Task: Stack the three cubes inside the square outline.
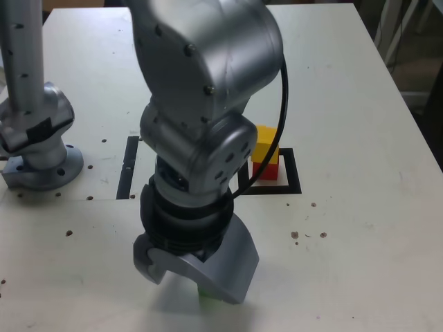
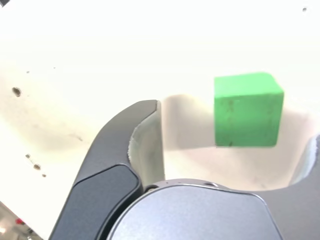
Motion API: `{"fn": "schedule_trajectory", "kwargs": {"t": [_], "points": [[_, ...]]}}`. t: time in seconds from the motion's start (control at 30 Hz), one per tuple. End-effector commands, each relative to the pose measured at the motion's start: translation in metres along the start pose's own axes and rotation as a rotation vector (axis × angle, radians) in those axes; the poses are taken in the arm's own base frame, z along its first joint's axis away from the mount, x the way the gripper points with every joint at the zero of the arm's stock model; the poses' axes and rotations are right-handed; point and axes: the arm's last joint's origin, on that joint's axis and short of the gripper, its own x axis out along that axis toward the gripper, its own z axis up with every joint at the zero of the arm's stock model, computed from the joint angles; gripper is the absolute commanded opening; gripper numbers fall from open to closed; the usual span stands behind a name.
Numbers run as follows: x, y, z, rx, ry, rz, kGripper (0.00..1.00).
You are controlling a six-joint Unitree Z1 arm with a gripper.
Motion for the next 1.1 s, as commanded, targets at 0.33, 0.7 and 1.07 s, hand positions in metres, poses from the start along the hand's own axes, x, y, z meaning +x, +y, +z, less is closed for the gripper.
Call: {"fn": "schedule_trajectory", "kwargs": {"t": [0.33,0.7,1.07], "points": [[0.022,0.000,0.023,0.006,-0.006,-0.042,0.85],[0.017,0.006,0.021,-0.006,-0.036,0.027,0.58],[0.020,0.008,0.023,-0.014,-0.025,0.037,0.50]]}}
